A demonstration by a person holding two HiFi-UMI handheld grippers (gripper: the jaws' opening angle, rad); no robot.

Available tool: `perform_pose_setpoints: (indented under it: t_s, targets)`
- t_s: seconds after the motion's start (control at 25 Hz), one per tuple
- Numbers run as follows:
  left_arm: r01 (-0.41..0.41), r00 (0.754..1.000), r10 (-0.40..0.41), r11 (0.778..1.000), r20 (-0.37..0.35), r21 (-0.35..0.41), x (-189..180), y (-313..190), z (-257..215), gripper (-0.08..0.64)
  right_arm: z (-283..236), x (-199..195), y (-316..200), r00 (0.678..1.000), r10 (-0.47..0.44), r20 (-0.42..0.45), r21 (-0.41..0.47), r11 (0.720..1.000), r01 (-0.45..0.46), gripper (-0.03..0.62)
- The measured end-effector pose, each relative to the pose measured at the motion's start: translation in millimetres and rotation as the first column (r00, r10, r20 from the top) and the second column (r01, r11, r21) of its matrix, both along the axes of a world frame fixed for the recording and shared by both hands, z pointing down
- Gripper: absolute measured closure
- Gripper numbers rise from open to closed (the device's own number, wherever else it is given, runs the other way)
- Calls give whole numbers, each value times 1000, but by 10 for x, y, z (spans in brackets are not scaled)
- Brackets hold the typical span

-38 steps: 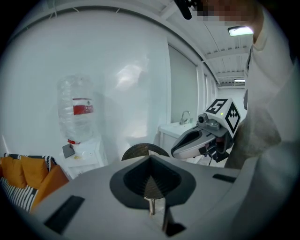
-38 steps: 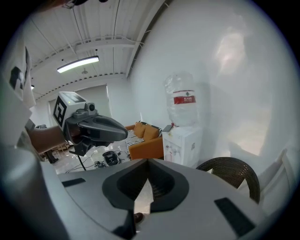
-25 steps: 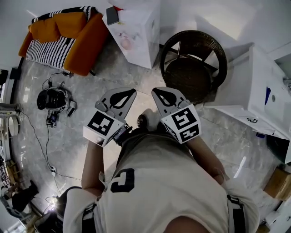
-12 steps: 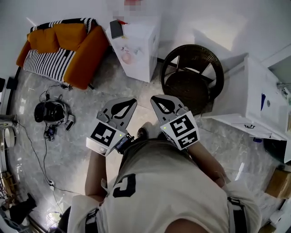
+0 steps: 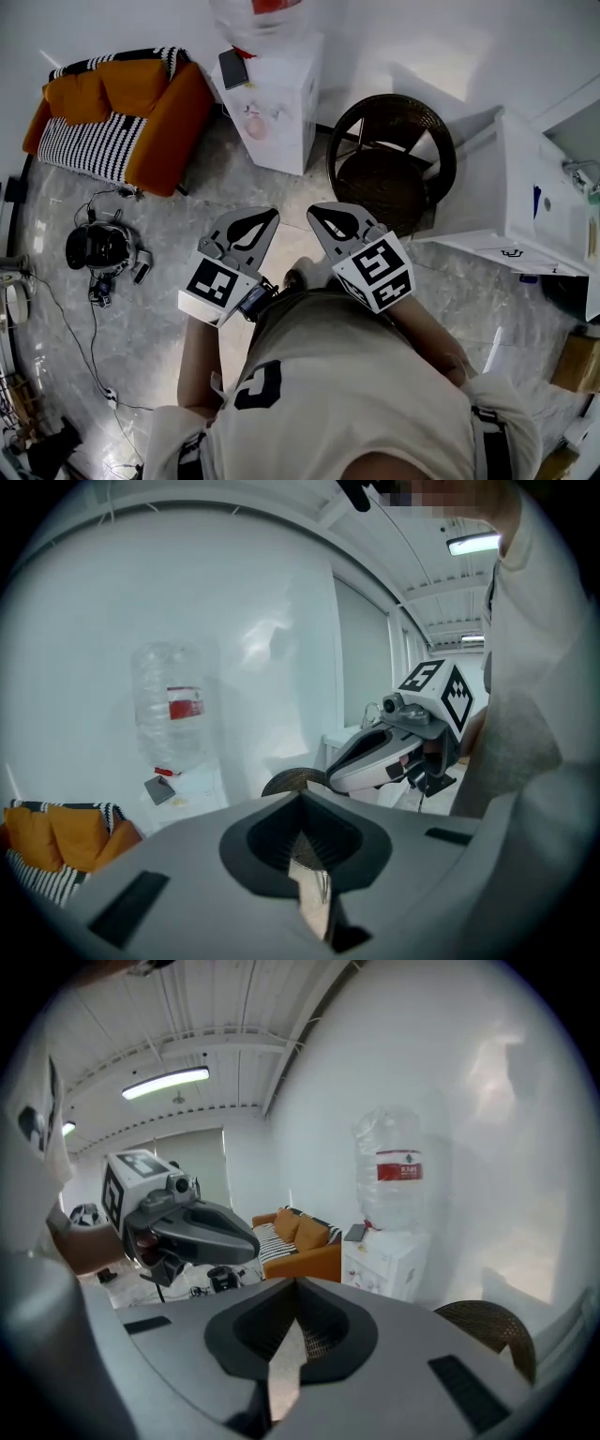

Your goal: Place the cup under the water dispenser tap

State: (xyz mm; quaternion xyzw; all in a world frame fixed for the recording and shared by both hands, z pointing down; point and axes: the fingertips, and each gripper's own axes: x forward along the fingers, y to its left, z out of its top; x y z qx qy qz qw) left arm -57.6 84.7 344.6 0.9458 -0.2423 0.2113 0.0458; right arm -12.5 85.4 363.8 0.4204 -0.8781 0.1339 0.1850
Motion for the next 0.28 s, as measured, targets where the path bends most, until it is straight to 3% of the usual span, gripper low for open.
perform_pose_setpoints:
  t_s: [0.28]
  targets:
    - [23, 999, -24, 1000, -37, -18, -351, -130, -26, 503, -23, -283, -142, 1000, 3, -13, -8, 1000, -3, 566]
